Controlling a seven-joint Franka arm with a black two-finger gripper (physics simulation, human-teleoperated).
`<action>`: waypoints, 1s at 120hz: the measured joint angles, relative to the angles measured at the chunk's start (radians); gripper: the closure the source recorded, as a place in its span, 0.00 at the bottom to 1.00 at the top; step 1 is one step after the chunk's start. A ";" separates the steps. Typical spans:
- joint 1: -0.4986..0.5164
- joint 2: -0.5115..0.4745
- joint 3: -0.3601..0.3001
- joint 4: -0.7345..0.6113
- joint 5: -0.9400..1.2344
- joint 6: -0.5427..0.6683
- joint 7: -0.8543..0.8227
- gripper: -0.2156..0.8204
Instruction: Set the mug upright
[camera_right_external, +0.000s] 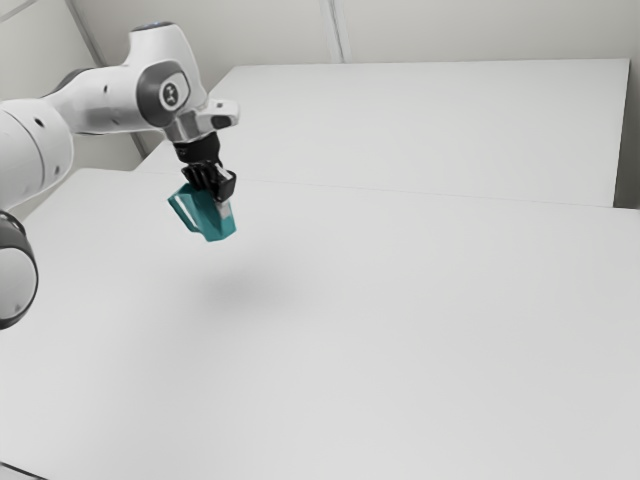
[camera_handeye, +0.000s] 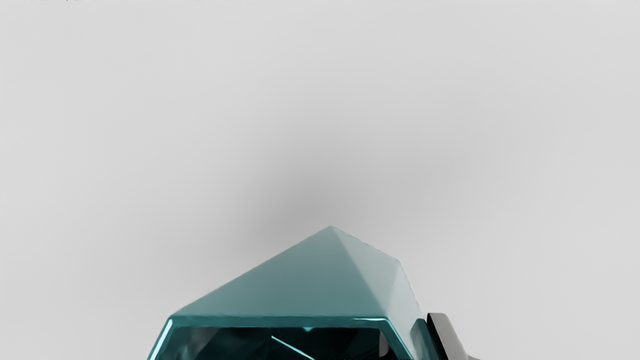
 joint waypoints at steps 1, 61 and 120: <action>-0.001 0.000 0.000 0.000 0.001 0.002 -0.003 0.96; -0.018 0.076 -0.001 -0.034 0.025 0.164 -0.126 0.97; -0.040 0.139 -0.001 -0.064 0.026 0.275 -0.185 0.97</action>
